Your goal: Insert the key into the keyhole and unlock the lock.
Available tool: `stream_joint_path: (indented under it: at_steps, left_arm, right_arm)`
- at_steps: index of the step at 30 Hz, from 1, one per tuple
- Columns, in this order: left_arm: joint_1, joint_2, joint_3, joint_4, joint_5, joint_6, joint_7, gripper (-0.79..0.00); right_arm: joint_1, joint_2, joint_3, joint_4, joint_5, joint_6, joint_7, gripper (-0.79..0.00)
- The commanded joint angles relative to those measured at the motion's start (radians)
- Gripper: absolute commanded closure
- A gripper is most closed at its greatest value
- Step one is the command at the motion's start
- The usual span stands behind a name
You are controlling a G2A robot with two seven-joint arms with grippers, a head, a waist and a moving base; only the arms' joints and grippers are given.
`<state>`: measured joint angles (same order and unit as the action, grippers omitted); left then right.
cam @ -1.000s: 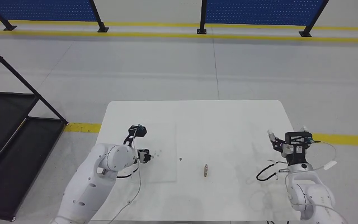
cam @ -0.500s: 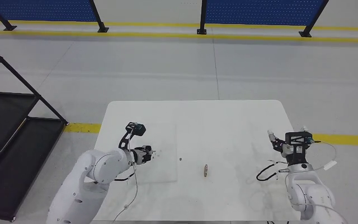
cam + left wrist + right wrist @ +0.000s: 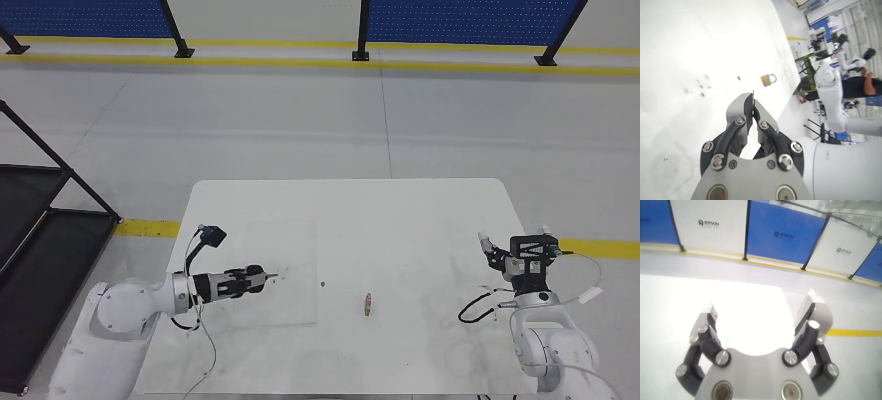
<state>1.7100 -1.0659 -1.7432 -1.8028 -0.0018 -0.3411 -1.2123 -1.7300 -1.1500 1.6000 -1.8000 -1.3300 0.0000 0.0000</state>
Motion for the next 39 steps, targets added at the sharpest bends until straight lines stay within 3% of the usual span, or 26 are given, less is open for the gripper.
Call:
stream_joint_path:
  at_steps: [1,5,16,39]
  left_arm:
    - [-0.028,0.005,-0.007,0.078,-0.121,-0.026,-0.074,0.0]
    - [-0.086,0.016,0.005,0.192,-0.306,-0.044,-0.222,0.0]
    - [-0.131,0.064,0.09,0.268,-0.503,0.003,-0.27,0.0]
    - [-0.131,0.064,0.09,0.268,-0.503,0.003,-0.27,0.0]
  right_arm:
    - [0.0,0.0,0.0,0.0,0.0,0.0,0.0,-0.785]
    - [0.0,0.0,0.0,0.0,0.0,0.0,0.0,-0.785]
    - [0.0,0.0,0.0,0.0,0.0,0.0,0.0,-0.785]
    - [0.004,-0.001,-0.019,-0.018,-0.002,-0.024,0.014,-0.785]
